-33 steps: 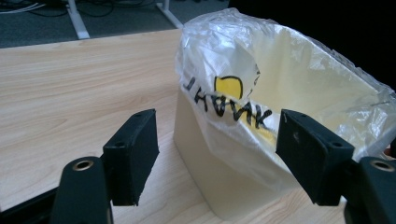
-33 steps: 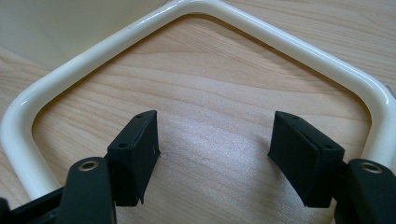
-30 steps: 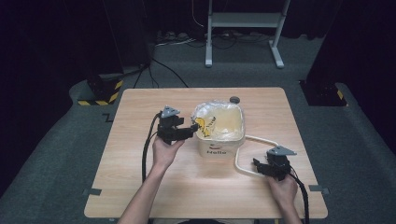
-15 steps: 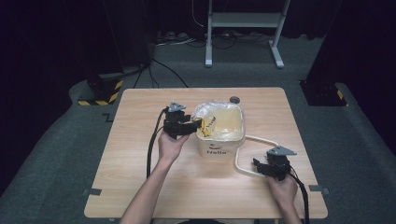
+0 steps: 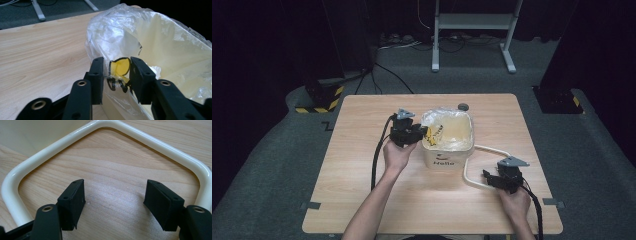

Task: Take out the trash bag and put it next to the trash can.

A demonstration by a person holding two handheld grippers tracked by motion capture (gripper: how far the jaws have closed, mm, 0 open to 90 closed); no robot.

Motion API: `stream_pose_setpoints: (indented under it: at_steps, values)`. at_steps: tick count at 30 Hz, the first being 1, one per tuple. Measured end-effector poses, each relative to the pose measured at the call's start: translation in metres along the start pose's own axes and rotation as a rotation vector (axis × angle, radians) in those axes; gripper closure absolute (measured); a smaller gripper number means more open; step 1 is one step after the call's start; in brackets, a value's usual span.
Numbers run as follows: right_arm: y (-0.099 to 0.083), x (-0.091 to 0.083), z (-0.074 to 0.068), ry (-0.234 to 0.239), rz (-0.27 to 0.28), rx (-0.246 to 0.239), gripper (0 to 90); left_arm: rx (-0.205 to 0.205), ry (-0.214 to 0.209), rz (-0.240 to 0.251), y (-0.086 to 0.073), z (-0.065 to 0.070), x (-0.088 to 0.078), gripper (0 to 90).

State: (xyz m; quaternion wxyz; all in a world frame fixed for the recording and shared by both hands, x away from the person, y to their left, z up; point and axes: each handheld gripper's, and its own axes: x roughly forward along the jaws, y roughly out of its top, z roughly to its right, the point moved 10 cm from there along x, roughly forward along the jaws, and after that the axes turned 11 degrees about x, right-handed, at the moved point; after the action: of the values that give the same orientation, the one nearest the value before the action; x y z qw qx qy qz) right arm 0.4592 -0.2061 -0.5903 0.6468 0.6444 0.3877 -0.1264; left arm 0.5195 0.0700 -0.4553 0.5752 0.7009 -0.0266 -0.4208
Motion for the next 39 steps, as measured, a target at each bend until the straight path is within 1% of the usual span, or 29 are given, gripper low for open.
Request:
stream_pose_setpoints:
  at_steps: [8, 13, 18, 20, 25, 28, 34, 36, 37, 39]
  values:
    - [0.000, 0.000, 0.000, 0.000, 0.000, 0.000, 32.7, 0.014, 0.008, -0.009, 0.002, 0.000, -0.002, 76.1]
    - [0.000, 0.000, 0.000, 0.000, 0.000, 0.000, 32.6, 0.022, 0.019, 0.005, 0.005, 0.000, -0.005, 82.7]
    - [0.000, 0.000, 0.000, 0.000, 0.000, 0.000, 32.6, 0.032, 0.007, 0.024, 0.010, 0.001, -0.009, 87.1]
    - [0.000, 0.000, 0.000, 0.000, 0.000, 0.000, 32.7, 0.040, 0.005, 0.026, 0.011, 0.002, -0.010, 87.8]
    - [0.000, 0.000, 0.000, 0.001, -0.001, 0.003, 32.7, 0.036, -0.005, 0.035, 0.012, 0.002, -0.010, 88.8]
    - [0.000, 0.000, -0.002, 0.005, 0.002, -0.005, 36.7, 0.027, -0.019, 0.052, 0.014, 0.003, -0.012, 89.1]
    - [0.000, 0.000, -0.002, 0.004, 0.002, 0.000, 36.7, 0.012, -0.039, 0.066, 0.015, 0.001, -0.013, 89.4]
    - [0.001, -0.001, -0.001, -0.009, -0.002, 0.003, 40.1, -0.002, -0.051, 0.079, 0.017, 0.002, -0.014, 89.4]
    - [0.001, -0.001, 0.000, -0.010, -0.004, 0.002, 42.0, -0.003, -0.054, 0.085, 0.018, 0.002, -0.015, 89.4]
    - [0.002, -0.003, -0.002, 0.006, -0.003, 0.006, 44.6, -0.003, -0.055, 0.092, 0.019, 0.002, -0.015, 89.4]
